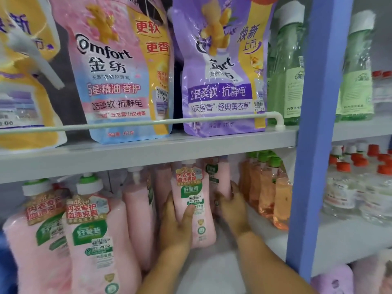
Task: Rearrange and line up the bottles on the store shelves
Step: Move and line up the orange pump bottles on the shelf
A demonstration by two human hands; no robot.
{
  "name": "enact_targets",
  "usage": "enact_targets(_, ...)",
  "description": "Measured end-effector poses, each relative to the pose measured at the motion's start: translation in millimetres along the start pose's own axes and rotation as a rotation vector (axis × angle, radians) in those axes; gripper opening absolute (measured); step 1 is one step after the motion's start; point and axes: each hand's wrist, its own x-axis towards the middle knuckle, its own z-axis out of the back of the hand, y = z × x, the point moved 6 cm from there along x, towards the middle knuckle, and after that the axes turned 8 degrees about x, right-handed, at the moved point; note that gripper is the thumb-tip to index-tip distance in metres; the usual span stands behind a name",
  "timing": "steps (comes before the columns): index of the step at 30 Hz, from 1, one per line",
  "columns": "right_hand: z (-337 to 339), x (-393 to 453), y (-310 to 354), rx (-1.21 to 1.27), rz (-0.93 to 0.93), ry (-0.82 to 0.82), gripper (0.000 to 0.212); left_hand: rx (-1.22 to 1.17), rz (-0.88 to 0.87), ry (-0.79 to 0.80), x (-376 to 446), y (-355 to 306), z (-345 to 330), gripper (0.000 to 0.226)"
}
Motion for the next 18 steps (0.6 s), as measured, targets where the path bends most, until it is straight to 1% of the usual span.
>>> enact_targets(2,0,3,3,0.051,-0.028,0.04,0.028,-0.025,0.007,0.004,2,2,-1,0.042)
enact_targets(5,-7,2,3,0.191,-0.155,0.187,0.028,-0.072,0.012,0.003,3,3,-1,0.041)
enact_targets(7,-14,2,-1,0.195,-0.201,0.263,0.032,-0.072,0.015,0.005,2,3,0,0.046)
enact_targets(8,-15,3,-3,0.192,-0.203,0.266,0.035,-0.072,0.007,0.011,2,3,0,0.042)
enact_targets(10,-16,8,-8,0.237,-0.197,0.206,0.039,-0.083,-0.007,0.017,2,4,1,0.03)
enact_targets(12,-13,15,-16,0.293,-0.175,0.129,0.032,-0.082,0.0,0.017,3,6,1,0.028)
enact_targets(13,-14,15,-18,0.303,-0.185,0.125,0.032,-0.08,0.004,0.018,4,7,1,0.028)
enact_targets(16,-24,11,-21,0.292,-0.225,0.234,0.062,-0.095,0.013,0.029,4,8,1,0.028)
enact_targets(18,-26,13,-21,0.277,-0.195,0.234,0.071,-0.098,0.015,0.034,3,8,0,0.029)
